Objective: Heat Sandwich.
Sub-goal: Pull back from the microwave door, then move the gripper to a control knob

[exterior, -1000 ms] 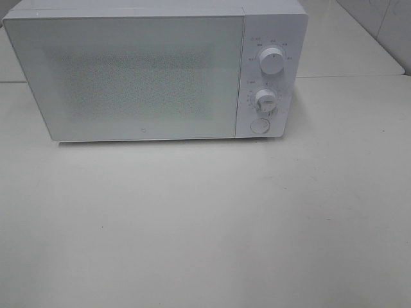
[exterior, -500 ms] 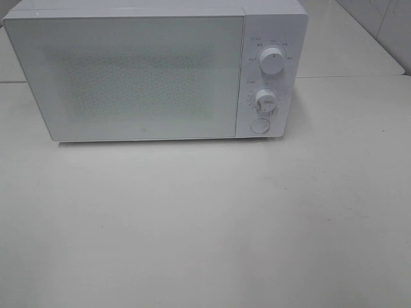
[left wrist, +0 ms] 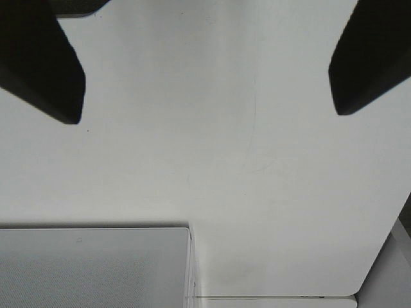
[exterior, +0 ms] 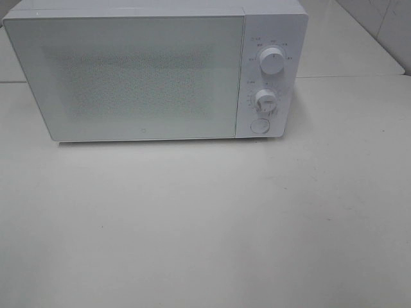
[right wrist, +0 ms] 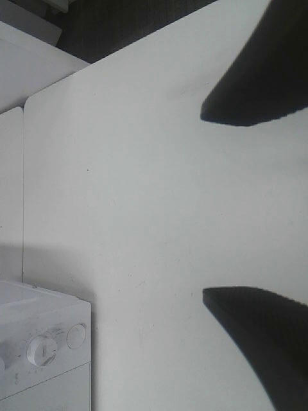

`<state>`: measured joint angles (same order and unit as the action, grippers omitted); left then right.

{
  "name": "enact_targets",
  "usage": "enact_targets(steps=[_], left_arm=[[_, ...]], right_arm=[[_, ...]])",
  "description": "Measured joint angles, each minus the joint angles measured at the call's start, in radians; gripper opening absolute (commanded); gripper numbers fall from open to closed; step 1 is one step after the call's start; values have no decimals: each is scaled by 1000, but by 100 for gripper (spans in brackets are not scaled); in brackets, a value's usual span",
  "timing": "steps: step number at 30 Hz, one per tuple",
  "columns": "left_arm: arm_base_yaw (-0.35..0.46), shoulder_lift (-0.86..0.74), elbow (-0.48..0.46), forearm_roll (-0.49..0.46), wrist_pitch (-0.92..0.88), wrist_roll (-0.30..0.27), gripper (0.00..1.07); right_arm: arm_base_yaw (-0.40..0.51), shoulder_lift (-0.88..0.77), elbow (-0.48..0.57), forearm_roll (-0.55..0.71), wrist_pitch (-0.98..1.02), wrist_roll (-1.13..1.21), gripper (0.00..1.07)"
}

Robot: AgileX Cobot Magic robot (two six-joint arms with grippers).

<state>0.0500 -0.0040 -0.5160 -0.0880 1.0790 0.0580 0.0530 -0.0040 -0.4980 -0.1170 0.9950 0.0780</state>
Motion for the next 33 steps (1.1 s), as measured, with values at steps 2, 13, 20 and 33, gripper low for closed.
enact_targets(steps=[2,13,20,33], left_arm=[[0,0,0,0,0,0,98],[0,0,0,-1,0,0,98],[0,0,0,-1,0,0,98],[0,0,0,-1,0,0,98]], right_arm=[[0,0,0,0,0,0,68],[0,9,-11,0,-4,0,82],[0,105,-23,0,-85,0,85],[0,349,-23,0,-316,0,81]])
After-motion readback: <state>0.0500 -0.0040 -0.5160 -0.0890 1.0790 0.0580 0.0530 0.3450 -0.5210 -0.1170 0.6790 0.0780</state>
